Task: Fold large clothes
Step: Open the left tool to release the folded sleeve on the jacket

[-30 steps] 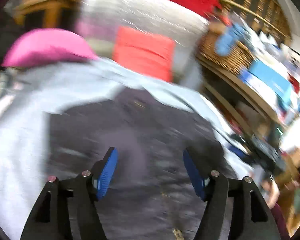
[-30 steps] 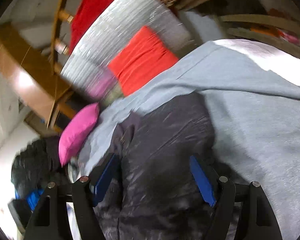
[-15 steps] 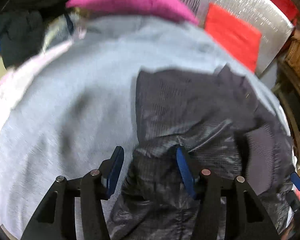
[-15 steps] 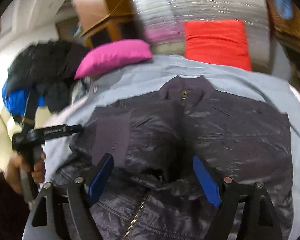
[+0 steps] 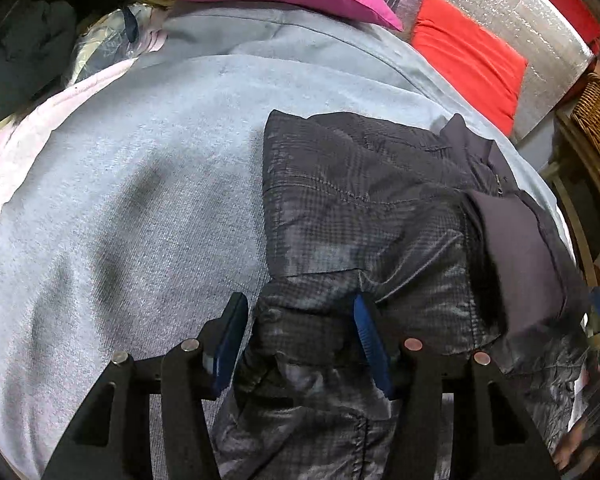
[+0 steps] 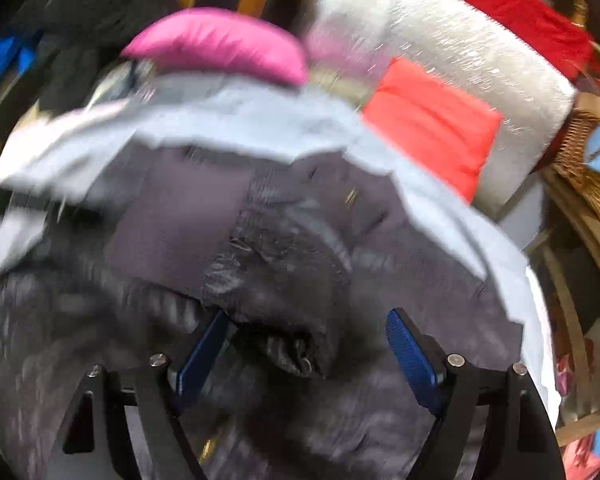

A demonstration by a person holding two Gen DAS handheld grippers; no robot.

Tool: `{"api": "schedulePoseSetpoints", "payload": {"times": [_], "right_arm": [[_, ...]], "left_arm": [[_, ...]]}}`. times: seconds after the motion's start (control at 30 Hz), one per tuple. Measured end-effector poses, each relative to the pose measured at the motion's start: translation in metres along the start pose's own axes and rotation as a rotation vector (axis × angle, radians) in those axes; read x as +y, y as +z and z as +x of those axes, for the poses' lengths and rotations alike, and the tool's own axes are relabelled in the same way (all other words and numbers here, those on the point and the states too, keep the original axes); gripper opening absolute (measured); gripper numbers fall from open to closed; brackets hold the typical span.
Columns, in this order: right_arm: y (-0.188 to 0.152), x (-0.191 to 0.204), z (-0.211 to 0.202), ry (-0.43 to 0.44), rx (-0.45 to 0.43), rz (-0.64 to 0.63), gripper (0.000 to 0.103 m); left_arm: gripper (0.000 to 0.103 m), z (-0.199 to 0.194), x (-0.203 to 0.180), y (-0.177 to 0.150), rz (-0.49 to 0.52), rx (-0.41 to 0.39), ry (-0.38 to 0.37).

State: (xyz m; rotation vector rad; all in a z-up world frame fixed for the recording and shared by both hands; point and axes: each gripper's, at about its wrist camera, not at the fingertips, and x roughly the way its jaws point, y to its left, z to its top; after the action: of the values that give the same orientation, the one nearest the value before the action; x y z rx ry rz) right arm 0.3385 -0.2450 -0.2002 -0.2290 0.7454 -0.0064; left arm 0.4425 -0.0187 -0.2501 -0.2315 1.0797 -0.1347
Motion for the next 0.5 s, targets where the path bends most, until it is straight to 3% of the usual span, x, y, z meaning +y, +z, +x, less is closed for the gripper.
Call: {"api": "schedulePoseSetpoints", "payload": {"times": [0.1, 0.17, 0.2, 0.23, 0.3, 0.37, 0.5], "right_arm": [[-0.006, -0.079, -0.002, 0.083, -0.020, 0.489, 0.085], [-0.038, -0.131, 0.003, 0.150, 0.018, 0.831, 0.085], [-0.051, -0.142, 0.002, 0.214, 0.011, 0.895, 0.085], [-0.054, -0.143, -0.002, 0.233, -0.001, 0.878, 0.085], [-0.049, -0.127, -0.015, 0.215, -0.015, 0.713, 0.085], [-0.037, -0.097, -0.018, 0.268, 0.013, 0.539, 0.085], [-0.009, -0.039, -0.020, 0.290, 0.023, 0.277, 0.085]], "left_arm": [[0.057, 0.000, 0.003, -0.001, 0.002, 0.004, -0.007], [0.057, -0.001, 0.005, -0.002, -0.002, 0.007, -0.014], [0.058, -0.002, 0.007, -0.002, -0.008, 0.009, -0.017], [0.058, -0.003, 0.008, -0.002, -0.011, 0.010, -0.019], [0.057, -0.008, 0.007, -0.002, -0.009, 0.000, -0.009], [0.057, -0.017, 0.008, -0.001, -0.010, -0.024, 0.007], [0.057, -0.036, 0.012, 0.000, -0.002, -0.091, 0.064]]}}
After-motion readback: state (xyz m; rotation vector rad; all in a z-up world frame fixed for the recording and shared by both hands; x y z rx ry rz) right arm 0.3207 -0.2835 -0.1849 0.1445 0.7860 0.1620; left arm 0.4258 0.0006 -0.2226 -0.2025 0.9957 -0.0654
